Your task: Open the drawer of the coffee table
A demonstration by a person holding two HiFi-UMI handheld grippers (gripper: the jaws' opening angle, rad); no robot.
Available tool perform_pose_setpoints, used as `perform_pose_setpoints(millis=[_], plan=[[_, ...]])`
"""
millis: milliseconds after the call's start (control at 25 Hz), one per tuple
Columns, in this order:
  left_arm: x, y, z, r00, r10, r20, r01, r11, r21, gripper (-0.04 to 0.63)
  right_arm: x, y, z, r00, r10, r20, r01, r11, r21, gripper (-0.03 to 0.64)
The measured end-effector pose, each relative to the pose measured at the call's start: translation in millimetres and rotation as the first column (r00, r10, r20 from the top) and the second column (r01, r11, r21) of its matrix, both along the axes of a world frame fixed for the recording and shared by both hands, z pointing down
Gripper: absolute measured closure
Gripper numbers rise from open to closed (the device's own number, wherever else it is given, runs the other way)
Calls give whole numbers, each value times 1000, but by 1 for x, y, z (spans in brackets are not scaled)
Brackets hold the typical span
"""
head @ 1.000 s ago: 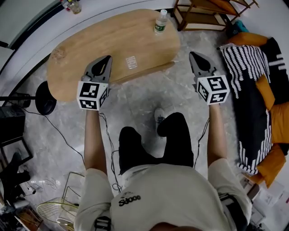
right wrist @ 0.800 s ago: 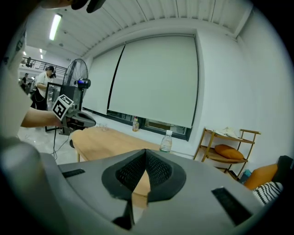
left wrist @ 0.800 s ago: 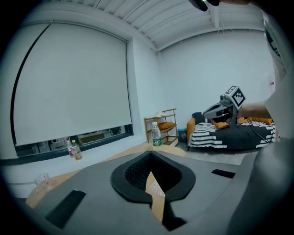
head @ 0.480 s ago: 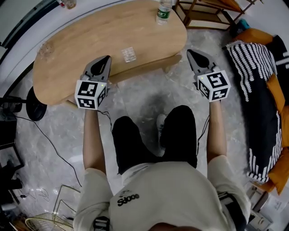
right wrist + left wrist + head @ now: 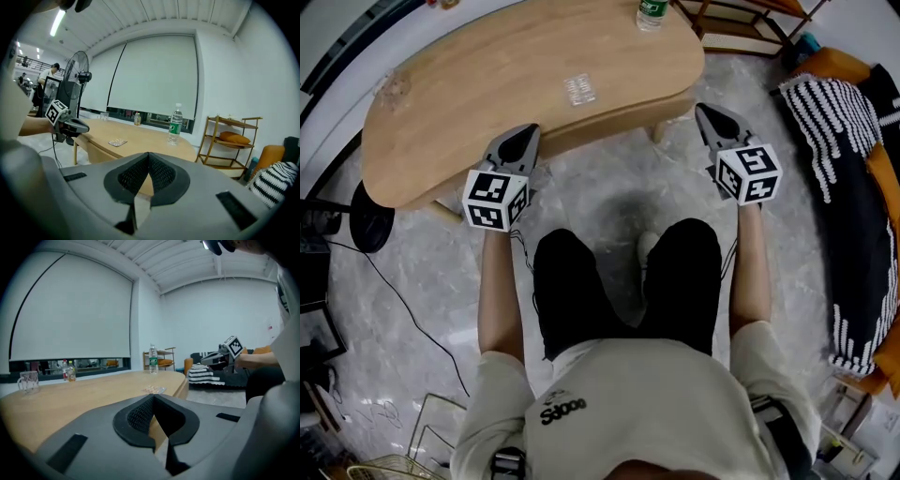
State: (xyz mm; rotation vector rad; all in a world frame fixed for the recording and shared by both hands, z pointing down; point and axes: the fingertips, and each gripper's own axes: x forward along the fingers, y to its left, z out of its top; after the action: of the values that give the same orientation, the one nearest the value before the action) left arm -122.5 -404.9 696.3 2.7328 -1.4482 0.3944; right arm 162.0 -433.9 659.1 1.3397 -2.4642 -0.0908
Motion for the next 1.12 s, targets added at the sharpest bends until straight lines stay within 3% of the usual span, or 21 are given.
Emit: perform_pose_setpoints(millis=[520,640,720,920,1120], plan=[[-27,14,83,998,-66,21,68,994,-82,577,19,-20,76,998,59,21,-57,995,-79,603],[-31,12,91,996,-87,11,88,991,-105,563,24,-27,85,998,54,28,-51,994,-95,540],[-28,10,97,997,-81,9,81,989,-124,491,28,-34,94,999,45,21,-42,993,-110,497],[-19,0,108,999,-53,10,54,987,-149,403,39,-56,115,999,27,38,-22,990,-138,410],[-15,-7,115,999,-31,7,32,987,-158,373,40,-80,133,998,-18,58,28,984,-175,357]])
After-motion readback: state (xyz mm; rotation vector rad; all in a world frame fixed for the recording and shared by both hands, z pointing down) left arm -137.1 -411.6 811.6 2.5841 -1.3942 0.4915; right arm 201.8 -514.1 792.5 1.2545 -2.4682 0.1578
